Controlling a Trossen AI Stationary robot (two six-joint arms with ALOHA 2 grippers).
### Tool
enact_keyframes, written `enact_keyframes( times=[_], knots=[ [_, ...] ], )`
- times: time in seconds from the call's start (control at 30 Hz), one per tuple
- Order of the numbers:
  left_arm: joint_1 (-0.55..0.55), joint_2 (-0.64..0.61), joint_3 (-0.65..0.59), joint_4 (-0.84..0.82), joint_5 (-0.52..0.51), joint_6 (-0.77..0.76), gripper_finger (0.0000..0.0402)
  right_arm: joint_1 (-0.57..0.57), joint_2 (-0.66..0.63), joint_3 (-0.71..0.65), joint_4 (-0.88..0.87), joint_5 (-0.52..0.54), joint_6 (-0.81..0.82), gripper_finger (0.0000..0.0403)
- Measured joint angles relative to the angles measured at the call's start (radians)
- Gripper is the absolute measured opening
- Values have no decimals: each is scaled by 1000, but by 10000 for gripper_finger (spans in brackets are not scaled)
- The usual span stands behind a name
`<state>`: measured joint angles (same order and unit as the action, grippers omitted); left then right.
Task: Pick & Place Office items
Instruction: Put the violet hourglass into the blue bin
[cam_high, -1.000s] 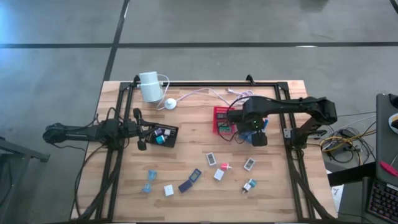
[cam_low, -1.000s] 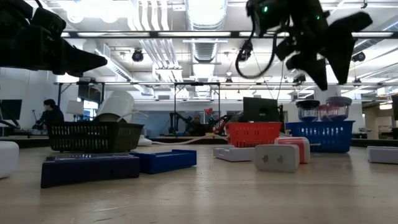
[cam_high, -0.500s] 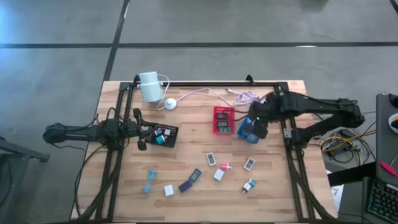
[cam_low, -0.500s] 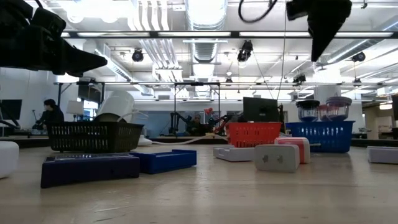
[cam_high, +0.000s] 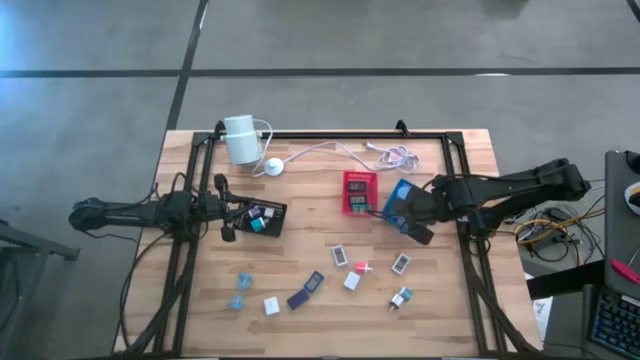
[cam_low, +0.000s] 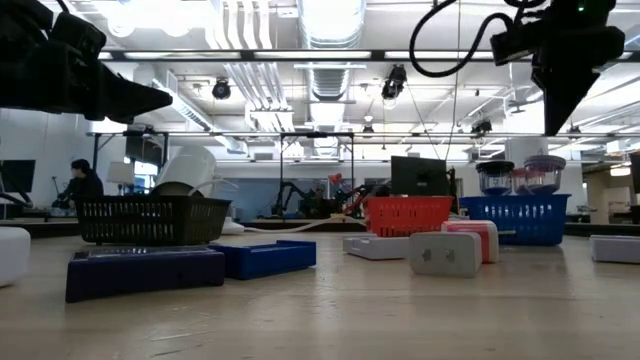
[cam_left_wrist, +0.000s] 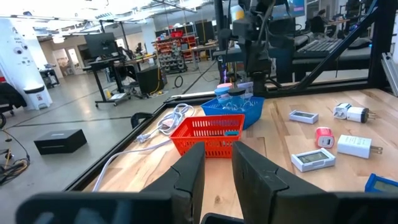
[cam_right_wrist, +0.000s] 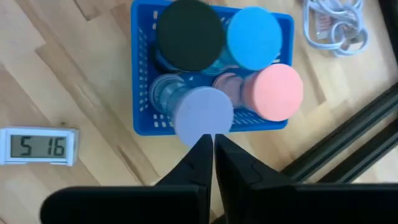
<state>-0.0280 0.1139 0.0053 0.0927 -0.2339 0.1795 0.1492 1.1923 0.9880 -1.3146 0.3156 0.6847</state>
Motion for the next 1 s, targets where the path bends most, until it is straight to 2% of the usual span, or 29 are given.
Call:
enact_keyframes(
  times=[0.77, 1.0],
  knots=[
    [0, 0, 0, 0, 0, 3, 83, 3, 8, -67, 105, -2, -7, 8],
    [0, 0, 0, 0, 0, 3, 83, 3, 74, -74, 127, -22, -41, 8]
  ],
)
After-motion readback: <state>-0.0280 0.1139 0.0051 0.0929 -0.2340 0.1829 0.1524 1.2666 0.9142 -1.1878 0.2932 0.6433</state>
